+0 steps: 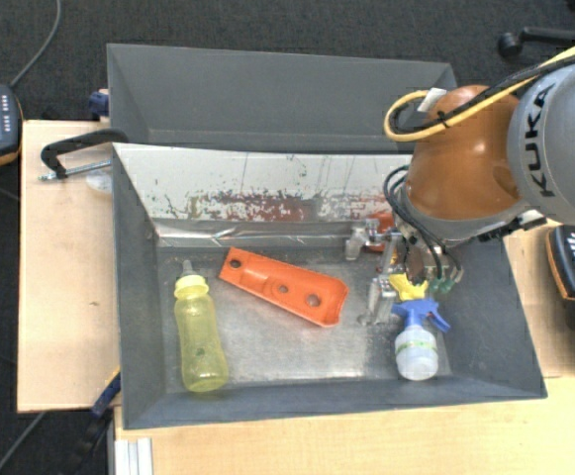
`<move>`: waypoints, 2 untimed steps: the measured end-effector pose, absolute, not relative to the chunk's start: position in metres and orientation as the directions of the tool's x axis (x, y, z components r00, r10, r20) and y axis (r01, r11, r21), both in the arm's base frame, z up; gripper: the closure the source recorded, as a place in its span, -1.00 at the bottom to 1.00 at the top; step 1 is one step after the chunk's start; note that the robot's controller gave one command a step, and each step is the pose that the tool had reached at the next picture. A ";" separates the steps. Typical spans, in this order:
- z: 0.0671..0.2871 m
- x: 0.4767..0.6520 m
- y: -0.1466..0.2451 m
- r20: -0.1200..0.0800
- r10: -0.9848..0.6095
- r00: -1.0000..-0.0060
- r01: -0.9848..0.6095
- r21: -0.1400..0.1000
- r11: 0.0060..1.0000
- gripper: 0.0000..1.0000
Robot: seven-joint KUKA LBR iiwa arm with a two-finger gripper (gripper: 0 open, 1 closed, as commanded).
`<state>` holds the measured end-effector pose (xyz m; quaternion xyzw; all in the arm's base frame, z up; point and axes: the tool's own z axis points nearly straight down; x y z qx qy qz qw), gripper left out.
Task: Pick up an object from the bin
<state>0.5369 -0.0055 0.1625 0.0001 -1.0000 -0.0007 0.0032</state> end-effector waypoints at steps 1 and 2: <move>0.167 0.539 -0.006 -0.002 0.000 -1.000 0.000 0.001 1.000 -1.00; 0.162 0.540 -0.003 -0.008 0.009 -1.000 0.009 0.000 1.000 -1.00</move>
Offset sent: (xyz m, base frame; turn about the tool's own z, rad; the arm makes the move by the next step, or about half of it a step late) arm -0.0053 0.0726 -0.0925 0.0576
